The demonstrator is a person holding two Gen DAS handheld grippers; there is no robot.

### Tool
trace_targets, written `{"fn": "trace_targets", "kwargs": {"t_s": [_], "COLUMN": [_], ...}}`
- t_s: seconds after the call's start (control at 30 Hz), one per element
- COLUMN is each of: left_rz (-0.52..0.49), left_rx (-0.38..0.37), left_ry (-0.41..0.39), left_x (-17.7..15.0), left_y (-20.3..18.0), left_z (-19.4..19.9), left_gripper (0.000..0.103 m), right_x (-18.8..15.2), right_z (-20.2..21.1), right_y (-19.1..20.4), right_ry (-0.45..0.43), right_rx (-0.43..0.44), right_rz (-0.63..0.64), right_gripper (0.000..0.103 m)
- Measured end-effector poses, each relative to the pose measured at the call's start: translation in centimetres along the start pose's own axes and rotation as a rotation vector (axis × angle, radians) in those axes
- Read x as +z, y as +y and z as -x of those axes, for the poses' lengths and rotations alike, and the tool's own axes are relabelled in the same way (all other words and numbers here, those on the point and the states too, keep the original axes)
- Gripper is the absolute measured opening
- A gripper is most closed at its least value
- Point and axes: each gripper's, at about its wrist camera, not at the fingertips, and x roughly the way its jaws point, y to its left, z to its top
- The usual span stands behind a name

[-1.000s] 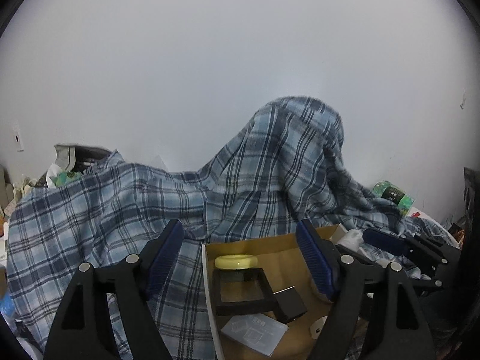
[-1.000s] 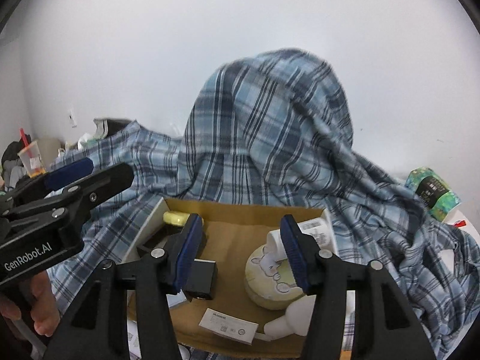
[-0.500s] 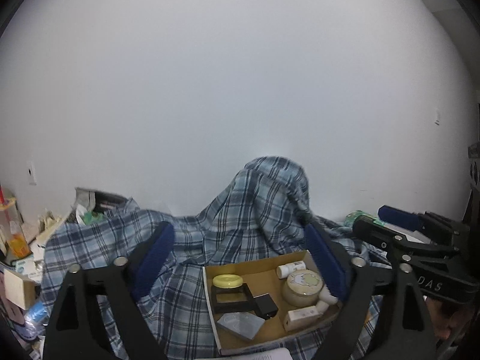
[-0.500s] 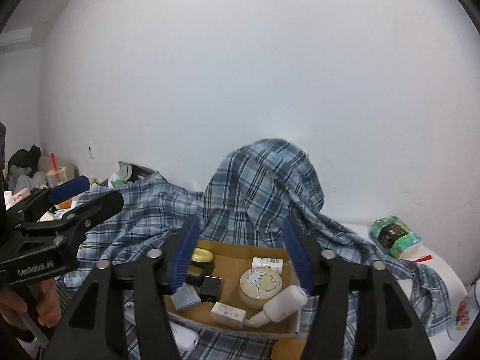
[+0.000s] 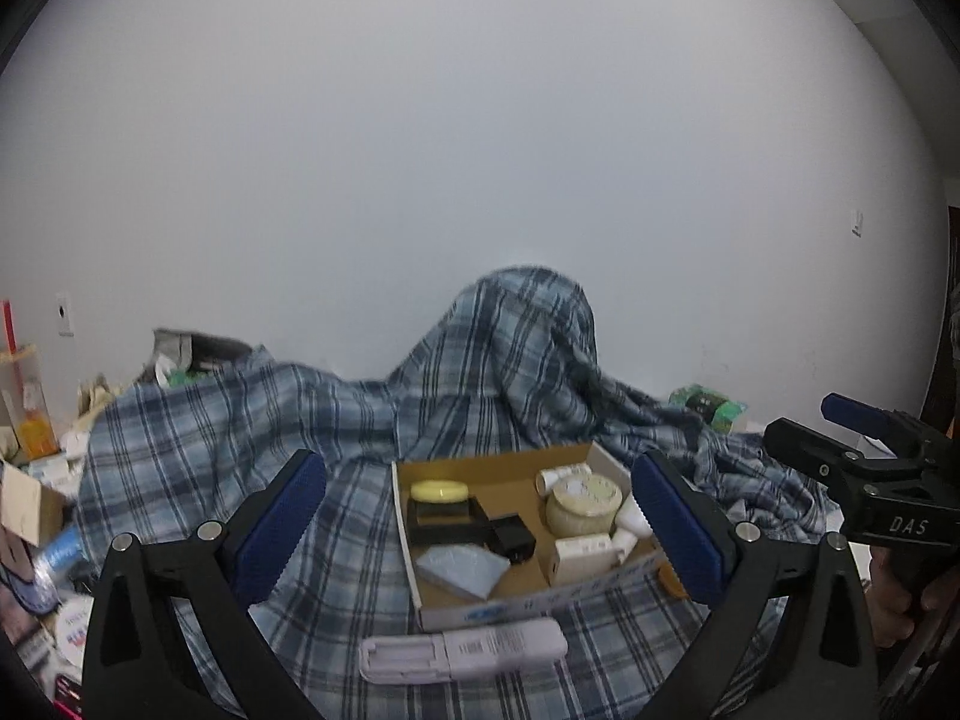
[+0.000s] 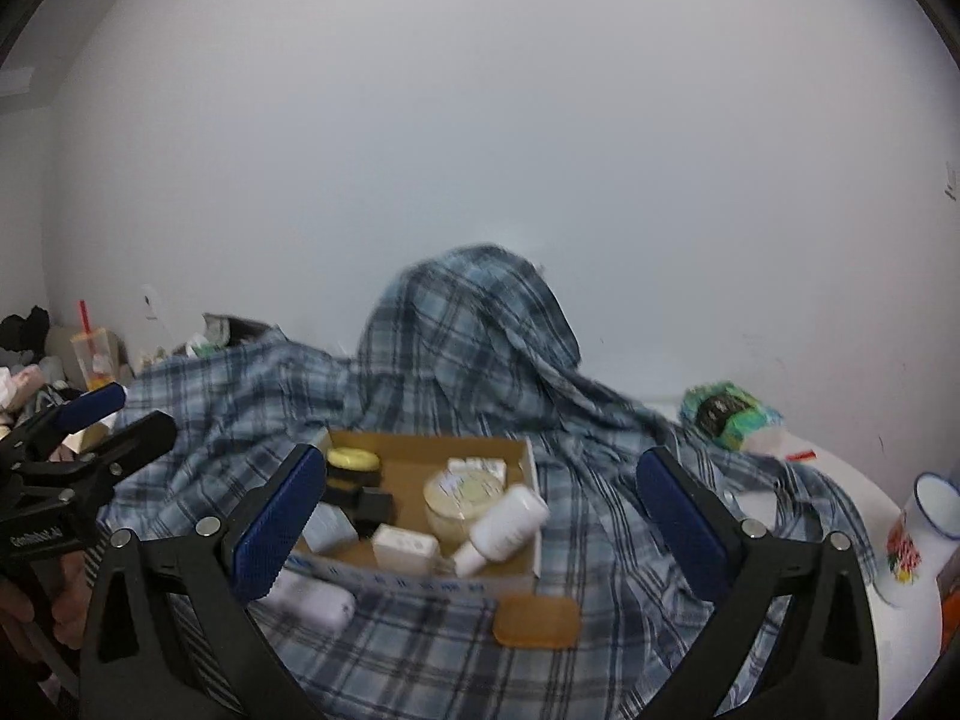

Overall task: Organize rigid objects
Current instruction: 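Withdraw both tools from the box and move left tool toward the white modem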

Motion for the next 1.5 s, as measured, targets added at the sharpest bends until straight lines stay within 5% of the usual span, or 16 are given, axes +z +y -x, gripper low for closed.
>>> {"fn": "trace_targets", "kwargs": {"t_s": [0.43,1.13,1.37,1.5], "left_rz": [-0.019,-0.003,0.025,-0.020], "left_rx": [-0.021,-0.018,-0.085,-0.113], "left_ry": [0.114,0.114,0.274,0.333], "left_x": [-5.1,-5.6,-6.1,-6.4], "left_y": [-0.4,-0.2,1.0,1.3], "left_z": [-3.7,-3.8,-5.7,-6.4], "left_gripper": [0.103,0.103,0.103,0.103], "right_x": [-5.0,-5.8,-5.8,-5.5], "right_z": [-2.9,-3.7,-4.1,-4.9], "right_y": [-1.9,-2.2,-2.1,-1.6], "right_ry": [0.096,0.136,0.153,0.240], "right_rx": [-0.051,-0.045,-0.052,0.027], "right_rz": [-0.023,-0.026,-0.013,-0.013], "right_gripper": [0.103,0.103,0.103,0.103]}}
